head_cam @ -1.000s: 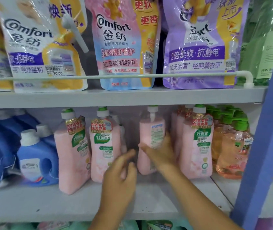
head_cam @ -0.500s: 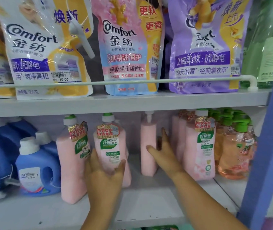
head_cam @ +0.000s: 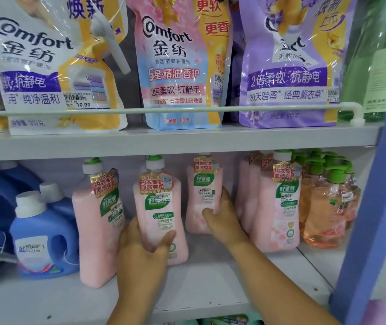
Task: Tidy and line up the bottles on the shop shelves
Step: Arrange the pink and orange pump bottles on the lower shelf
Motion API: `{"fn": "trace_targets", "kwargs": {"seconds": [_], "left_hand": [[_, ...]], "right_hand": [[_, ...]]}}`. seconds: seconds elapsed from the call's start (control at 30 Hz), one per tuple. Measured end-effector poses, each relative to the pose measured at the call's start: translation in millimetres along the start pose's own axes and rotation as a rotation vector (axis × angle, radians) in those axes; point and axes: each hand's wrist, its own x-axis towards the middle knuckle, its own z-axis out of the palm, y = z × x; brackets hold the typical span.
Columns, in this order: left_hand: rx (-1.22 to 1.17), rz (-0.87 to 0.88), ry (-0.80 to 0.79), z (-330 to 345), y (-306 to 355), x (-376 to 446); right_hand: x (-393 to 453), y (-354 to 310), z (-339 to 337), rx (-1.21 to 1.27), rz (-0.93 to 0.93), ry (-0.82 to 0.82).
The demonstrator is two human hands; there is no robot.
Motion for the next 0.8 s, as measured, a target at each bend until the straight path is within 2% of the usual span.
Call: {"fn": "trace_targets", "kwargs": {"seconds": [0.13,0.23,0.3,0.4,0.43,0.53,0.7,0.8], "left_hand": [[0.061,0.024,-0.109,2.0,7.5,-7.3],[0.131,0.096,-0.192,13.3,25.1,-21.7],[0.139,0.137,-0.288,25.2,35.8,-31.5],[-0.041,0.098,-0.499,34.5,52.6,-34.3],[-0.087,0.098,-0.513,37.2,54.1,-28.4],[-0.112,0.095,-0.331,54.4,48.6,9.7],[0.028,0.034,-0.421,97.3,38.5,47.9],[0.058,0.07,-0.375,114.9,30.1,52.2]], "right_hand": [[-24.1,-15.9,-1.4,-0.026,0.007,0.138],[-71.9,-30.3,-7.6,0.201,-0.055,0.086],[-89.4,-33.7,-17.8,0.268,-0.083,0.061],[-91.2,-33.9,-42.2,0.195,-0.093,0.159],[-90.3,-33.4,-50.6,0.136,-0.087,0.207],[-94.9,-30.3,-68.9,-0.023,-0.109,0.314],[-117.8,-19.5,-86.2,-0.061,-0.116,0.391],[-124.5,-13.5,-101.4,-0.049,-0.132,0.426]]}}
